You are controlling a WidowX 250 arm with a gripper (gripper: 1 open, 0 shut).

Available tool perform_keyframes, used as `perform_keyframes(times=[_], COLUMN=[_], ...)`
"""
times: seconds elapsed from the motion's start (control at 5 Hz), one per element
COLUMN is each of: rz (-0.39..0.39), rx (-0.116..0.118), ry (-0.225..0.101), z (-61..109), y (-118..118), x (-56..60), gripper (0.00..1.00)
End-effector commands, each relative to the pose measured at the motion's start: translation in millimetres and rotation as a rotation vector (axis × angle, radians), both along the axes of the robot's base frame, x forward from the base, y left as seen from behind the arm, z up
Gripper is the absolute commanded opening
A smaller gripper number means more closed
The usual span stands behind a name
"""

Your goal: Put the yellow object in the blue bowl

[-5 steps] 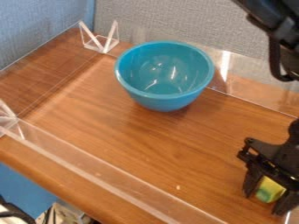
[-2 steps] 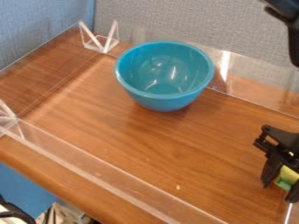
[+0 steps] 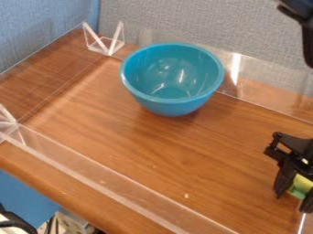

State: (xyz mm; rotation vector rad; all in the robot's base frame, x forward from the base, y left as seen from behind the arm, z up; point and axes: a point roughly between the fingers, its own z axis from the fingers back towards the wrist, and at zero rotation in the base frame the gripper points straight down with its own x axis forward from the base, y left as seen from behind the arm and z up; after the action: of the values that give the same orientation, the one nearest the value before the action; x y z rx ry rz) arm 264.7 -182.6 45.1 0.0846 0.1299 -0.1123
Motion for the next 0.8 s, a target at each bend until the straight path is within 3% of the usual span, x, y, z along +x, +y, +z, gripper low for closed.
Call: perform_keyframes(times=[0.0,0.2,0.4,0.6], rz=[0.134,0.221,0.327,0.442], rx=[-0.029,-0.030,-0.030,-0.037], ry=[-0.132,-0.191,-0.221,-0.225], z=[57.8,92.8,111.0,121.7], y=[19.1,64.6,115.1,160.3], x=[15.6,35.8,51.5,60.5], gripper=[0.00,0.00,0.00,0.00])
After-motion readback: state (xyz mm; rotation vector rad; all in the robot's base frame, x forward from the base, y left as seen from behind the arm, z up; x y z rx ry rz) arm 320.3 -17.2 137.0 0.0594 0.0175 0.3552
